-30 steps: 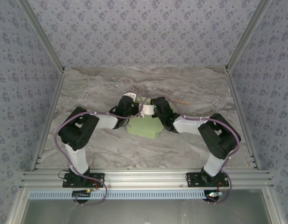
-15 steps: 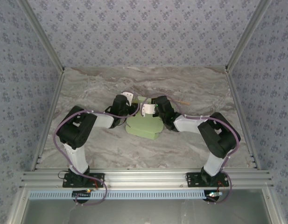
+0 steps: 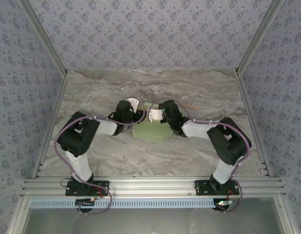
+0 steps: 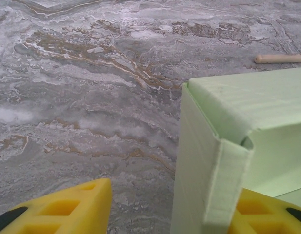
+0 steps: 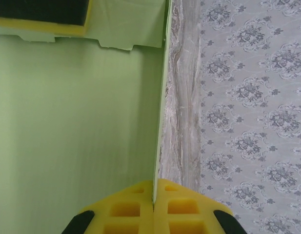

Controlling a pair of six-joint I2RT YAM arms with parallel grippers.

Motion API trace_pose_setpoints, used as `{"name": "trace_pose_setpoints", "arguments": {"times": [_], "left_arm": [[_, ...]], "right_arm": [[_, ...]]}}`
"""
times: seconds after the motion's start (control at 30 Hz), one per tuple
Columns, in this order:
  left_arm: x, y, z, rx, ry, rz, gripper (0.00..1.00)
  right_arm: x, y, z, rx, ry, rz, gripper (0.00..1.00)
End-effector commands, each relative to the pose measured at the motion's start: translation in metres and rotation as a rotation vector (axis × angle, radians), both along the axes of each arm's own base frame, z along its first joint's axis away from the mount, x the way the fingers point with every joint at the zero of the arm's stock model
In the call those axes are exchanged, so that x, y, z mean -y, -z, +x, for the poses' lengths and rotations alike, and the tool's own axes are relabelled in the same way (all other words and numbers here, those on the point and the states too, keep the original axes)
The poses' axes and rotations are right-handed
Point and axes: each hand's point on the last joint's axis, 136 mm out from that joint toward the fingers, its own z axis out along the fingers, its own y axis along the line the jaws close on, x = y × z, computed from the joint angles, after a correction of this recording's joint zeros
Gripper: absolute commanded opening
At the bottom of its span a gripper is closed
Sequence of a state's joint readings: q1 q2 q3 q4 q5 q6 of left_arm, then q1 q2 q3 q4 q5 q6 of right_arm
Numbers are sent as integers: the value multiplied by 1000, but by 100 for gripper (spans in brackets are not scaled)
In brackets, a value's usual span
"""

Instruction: Fold the paper box

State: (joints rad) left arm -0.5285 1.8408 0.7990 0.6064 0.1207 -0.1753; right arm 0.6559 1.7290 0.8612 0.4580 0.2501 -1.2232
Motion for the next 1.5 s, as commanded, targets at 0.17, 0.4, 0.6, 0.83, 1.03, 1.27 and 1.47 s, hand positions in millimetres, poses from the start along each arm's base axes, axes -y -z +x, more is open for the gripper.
{"name": "trace_pose_setpoints", "arguments": {"times": [0.17, 0.4, 0.6, 0.83, 1.03, 1.27, 1.47], "left_arm": [[-2, -18, -1, 42, 32, -17, 48], [-4, -16, 12, 24, -15, -2, 39], [-13, -6, 23, -13, -93, 39, 32], [-27, 7, 29, -70, -203, 96, 24], [-31, 7, 30, -71, -269, 158, 22], [-33, 0, 31, -81, -360, 130, 18], [-29, -9, 34, -83, -393, 66, 17]], "right_arm": [[12, 20, -1, -52, 17, -88, 0], [7, 11, -4, -41, 7, -59, 0], [4, 11, -9, -52, -6, -54, 0], [1, 19, -12, -76, -8, -55, 0], [-3, 24, -13, -91, -6, -51, 0], [-7, 31, -15, -105, -3, -46, 0], [-7, 37, -18, -114, 3, -46, 0]]}}
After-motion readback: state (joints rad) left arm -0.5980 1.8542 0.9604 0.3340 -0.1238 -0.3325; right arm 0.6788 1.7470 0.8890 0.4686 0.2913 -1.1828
